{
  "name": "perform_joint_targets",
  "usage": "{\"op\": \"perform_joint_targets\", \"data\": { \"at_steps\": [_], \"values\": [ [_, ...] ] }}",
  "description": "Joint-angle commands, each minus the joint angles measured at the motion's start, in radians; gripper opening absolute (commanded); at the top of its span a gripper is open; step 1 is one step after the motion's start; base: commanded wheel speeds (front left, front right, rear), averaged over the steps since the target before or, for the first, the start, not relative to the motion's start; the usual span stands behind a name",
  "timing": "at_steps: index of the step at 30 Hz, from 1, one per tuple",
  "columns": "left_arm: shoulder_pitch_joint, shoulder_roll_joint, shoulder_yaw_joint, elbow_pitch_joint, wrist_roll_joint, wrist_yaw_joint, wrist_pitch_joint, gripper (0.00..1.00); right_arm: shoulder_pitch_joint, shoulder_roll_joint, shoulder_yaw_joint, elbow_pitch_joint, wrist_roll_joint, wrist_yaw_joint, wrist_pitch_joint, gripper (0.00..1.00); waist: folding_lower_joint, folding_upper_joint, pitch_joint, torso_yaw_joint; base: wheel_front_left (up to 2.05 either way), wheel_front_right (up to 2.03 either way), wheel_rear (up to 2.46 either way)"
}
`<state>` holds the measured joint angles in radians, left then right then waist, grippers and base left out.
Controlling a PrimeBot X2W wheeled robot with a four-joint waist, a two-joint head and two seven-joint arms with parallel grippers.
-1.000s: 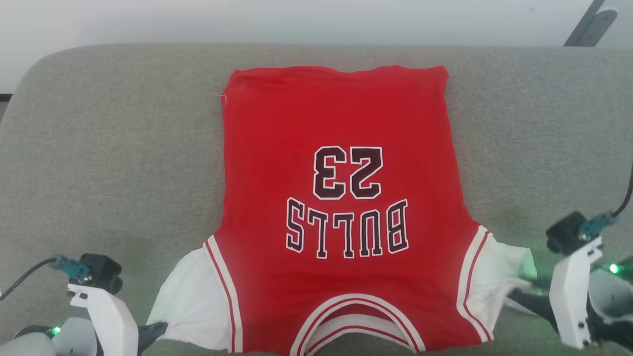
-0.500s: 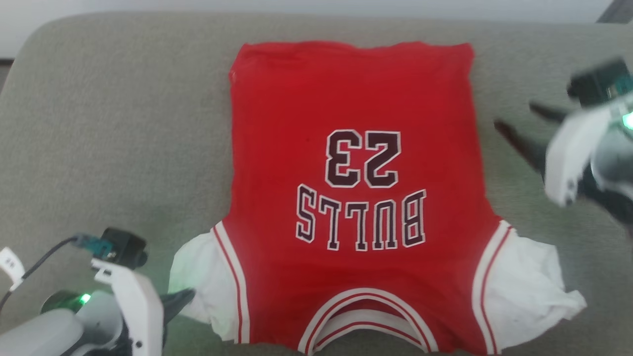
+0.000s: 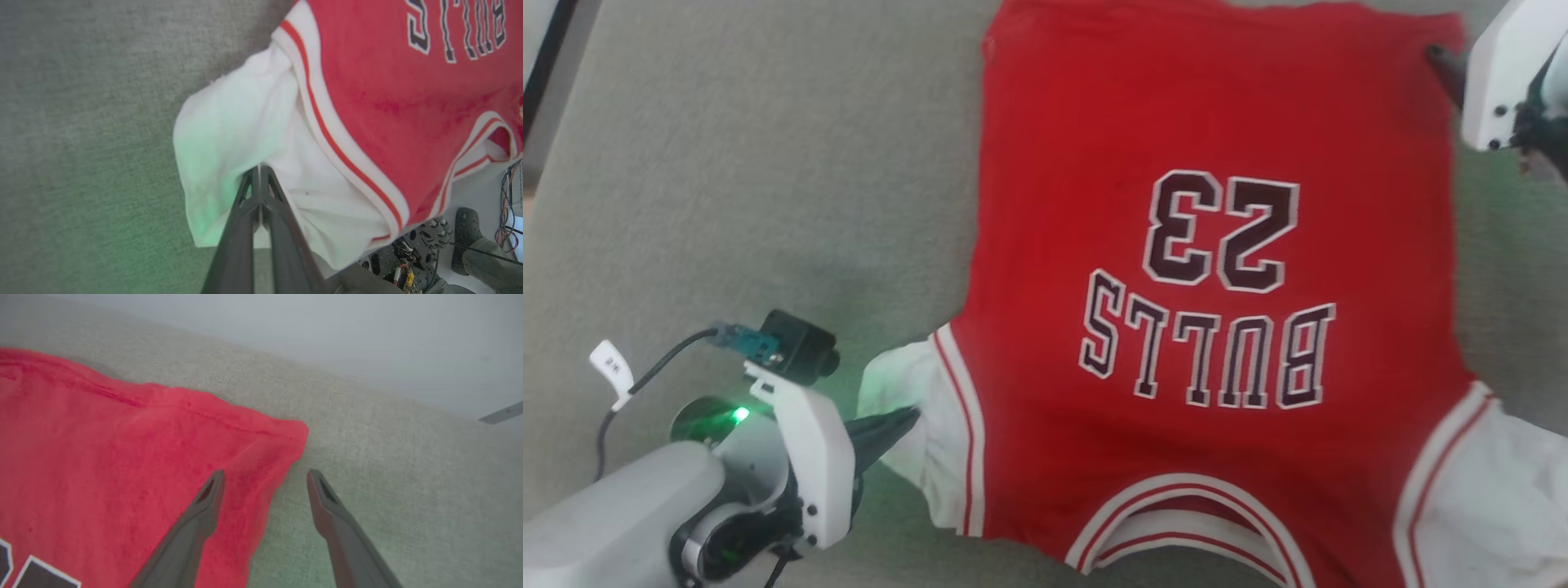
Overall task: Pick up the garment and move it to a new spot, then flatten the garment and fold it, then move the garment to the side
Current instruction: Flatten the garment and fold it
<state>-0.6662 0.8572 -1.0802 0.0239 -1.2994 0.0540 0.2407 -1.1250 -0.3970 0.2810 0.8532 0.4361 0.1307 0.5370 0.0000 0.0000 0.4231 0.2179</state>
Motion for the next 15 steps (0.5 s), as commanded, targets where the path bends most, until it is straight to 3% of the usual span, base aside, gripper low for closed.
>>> {"op": "perform_joint_targets", "data": {
  "at_steps": [1, 10, 11, 12, 15],
  "values": [
    [-0.013, -0.010, 0.000, 0.012, 0.006, -0.007, -0.005, 0.00, -0.018, 0.010, -0.008, 0.028, -0.015, 0.000, 0.009, 1.00, 0.0000, 0.0000, 0.034, 0.033, 0.00, 0.00, 0.00],
    [-0.051, -0.076, -0.007, 0.105, 0.025, -0.063, -0.014, 0.00, -0.125, 0.046, -0.147, 0.361, -0.138, 0.000, 0.139, 1.00, 0.0000, 0.0000, 0.081, 0.077, 0.00, 0.00, 0.00],
    [-0.053, -0.081, -0.007, 0.114, 0.024, -0.067, -0.015, 0.00, -0.130, 0.053, -0.155, 0.381, -0.148, 0.000, 0.149, 0.74, 0.0000, 0.0000, 0.082, 0.079, 0.00, 0.00, 0.00],
    [-0.055, -0.085, -0.007, 0.122, 0.023, -0.071, -0.015, 0.00, -0.133, 0.059, -0.158, 0.394, -0.159, 0.000, 0.156, 0.00, 0.0000, 0.0000, 0.083, 0.080, 0.00, 0.00, 0.00],
    [-0.054, -0.085, -0.005, 0.149, 0.019, -0.073, -0.016, 0.00, -0.139, 0.065, -0.154, 0.411, -0.186, 0.000, 0.158, 0.00, 0.0000, 0.0000, 0.074, 0.071, 0.00, 0.00, 0.00]
  ]
}}
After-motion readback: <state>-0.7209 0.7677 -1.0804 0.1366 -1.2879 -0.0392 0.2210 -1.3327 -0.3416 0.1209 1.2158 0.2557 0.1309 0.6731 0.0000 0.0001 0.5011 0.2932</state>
